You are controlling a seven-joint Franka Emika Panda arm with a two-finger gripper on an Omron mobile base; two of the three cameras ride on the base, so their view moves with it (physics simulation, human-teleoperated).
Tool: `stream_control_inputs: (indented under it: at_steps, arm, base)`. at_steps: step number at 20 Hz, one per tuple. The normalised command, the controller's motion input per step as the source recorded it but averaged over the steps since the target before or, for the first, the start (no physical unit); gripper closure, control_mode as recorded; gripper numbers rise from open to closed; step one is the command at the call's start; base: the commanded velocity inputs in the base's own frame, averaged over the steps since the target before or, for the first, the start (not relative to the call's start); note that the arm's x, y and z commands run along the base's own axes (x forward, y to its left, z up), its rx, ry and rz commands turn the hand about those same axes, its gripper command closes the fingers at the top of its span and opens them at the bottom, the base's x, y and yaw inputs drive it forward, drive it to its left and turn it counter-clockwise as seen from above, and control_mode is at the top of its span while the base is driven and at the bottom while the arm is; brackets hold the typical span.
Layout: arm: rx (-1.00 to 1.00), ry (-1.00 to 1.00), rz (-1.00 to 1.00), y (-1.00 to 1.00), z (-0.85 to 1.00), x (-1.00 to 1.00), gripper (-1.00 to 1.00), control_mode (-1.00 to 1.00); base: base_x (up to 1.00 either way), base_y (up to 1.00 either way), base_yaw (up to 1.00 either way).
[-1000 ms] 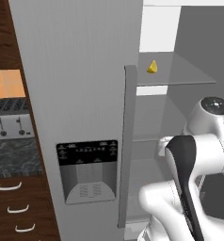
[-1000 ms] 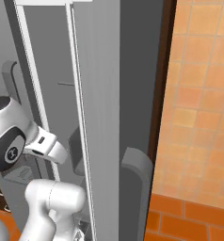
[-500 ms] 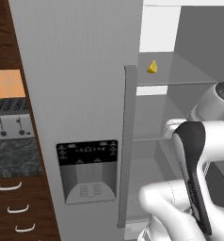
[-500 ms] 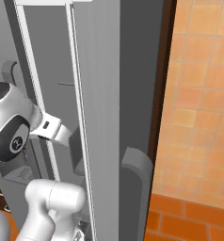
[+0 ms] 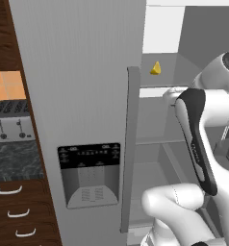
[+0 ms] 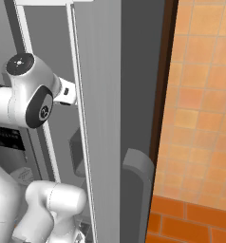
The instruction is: Place one lemon wedge and one steak in each tupperware on the nearby counter, to pack two identical lunches.
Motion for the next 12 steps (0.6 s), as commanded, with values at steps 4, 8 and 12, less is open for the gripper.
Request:
stream_control_inputs:
  at_steps: [4,8,12]
  arm:
    - [0.0,-0.05,0.04,-0.02,0.41,0.8,-1.0,-1.0]
    - [0.0,0.0,0.0,0.0,0.34,0.89,-1.0,-1.0]
    - [0.0,0.0,0.0,0.0,0.29,0.74,-1.0,-1.0]
  base:
    - [0.0,0.0,0.0]
    - [0.0,0.0,0.0]
    - [0.0,0.0,0.0]
